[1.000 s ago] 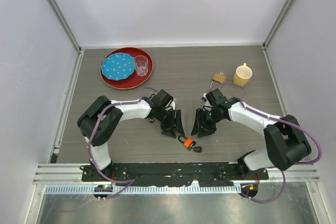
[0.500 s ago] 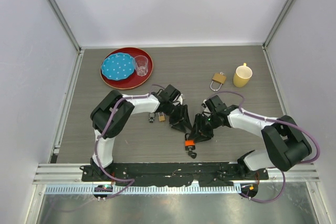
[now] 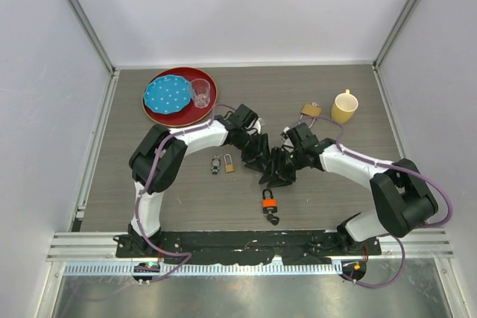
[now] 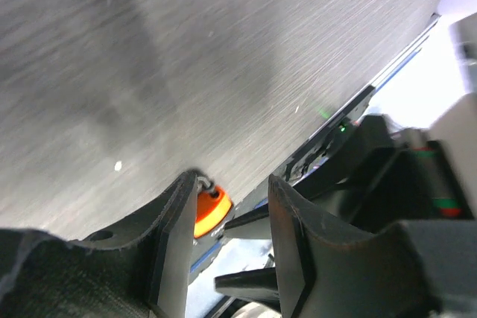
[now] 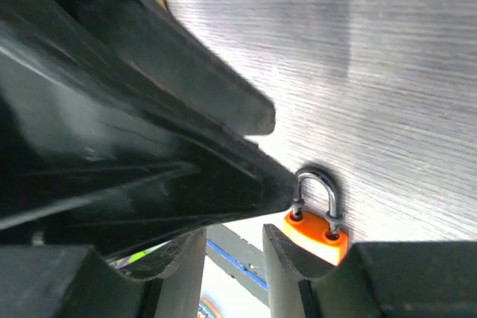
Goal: Lock with the key
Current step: Adjust the lock at the center of the board.
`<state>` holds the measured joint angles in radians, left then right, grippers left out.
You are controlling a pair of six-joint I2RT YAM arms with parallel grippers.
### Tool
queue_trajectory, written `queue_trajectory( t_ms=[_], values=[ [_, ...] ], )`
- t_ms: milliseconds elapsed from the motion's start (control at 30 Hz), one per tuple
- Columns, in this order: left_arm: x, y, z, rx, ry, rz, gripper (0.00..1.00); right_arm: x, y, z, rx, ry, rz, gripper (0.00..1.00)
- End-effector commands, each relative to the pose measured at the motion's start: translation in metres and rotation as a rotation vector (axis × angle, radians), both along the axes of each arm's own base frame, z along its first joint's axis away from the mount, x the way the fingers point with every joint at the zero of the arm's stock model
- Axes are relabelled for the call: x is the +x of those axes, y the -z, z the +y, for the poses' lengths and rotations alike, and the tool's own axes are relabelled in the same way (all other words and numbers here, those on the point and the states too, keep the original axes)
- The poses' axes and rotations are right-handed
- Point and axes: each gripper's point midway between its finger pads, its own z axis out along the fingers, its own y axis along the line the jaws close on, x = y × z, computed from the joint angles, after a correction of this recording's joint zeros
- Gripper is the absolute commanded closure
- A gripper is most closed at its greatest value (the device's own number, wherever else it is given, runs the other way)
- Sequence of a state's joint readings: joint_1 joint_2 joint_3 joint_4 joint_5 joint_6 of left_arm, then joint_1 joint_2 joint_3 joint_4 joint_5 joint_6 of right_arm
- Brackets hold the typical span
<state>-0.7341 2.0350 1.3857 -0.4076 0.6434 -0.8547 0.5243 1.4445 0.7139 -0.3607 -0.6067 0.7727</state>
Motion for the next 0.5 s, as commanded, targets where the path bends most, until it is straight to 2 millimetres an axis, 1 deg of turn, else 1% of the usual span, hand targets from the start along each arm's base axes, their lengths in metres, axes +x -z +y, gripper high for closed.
queue_trajectory(
  t_ms=[0,33,67,100,133,167,200,267,300,367,400,467],
  values=[
    [-0.021,-0.022,0.026,0.032,0.035,-0.007,0.54,0.003,-0.018,-0.009,-0.052,-0.054,-0.068,0.58],
    [-0.031,-0.02,0.034,0.039,0.037,0.004,0.54,0.002,-0.02,-0.012,-0.059,-0.053,-0.079,0.57],
    [-0.036,-0.019,0.037,0.037,0.037,0.012,0.54,-0.002,-0.019,-0.015,-0.068,-0.057,-0.068,0.57],
    [-0.044,-0.012,0.044,0.05,0.029,0.035,0.54,-0.006,-0.018,-0.019,-0.075,-0.063,-0.064,0.57],
    [-0.048,-0.011,0.045,0.043,0.03,0.039,0.54,-0.008,-0.019,-0.021,-0.077,-0.063,-0.071,0.57],
    [-0.052,-0.013,0.046,0.03,0.03,0.047,0.54,-0.011,-0.017,-0.023,-0.082,-0.065,-0.065,0.57],
    [-0.06,-0.007,0.05,0.031,0.033,0.077,0.54,-0.016,-0.012,-0.026,-0.089,-0.065,-0.05,0.57],
    [-0.067,-0.003,0.05,0.021,0.045,0.104,0.56,-0.023,-0.003,-0.027,-0.084,-0.067,-0.024,0.57],
    [-0.073,-0.003,0.05,0.009,0.061,0.129,0.56,-0.031,0.006,-0.031,-0.096,-0.07,0.002,0.57],
    [-0.079,0.001,0.049,0.001,0.086,0.157,0.57,-0.034,0.012,-0.03,-0.084,-0.065,0.019,0.58],
    [-0.08,0.006,0.046,-0.001,0.097,0.181,0.57,-0.04,0.018,-0.031,-0.079,-0.065,0.042,0.58],
    [-0.087,0.006,0.04,-0.019,0.13,0.204,0.59,-0.04,0.02,-0.027,-0.051,-0.056,0.055,0.58]
  ],
)
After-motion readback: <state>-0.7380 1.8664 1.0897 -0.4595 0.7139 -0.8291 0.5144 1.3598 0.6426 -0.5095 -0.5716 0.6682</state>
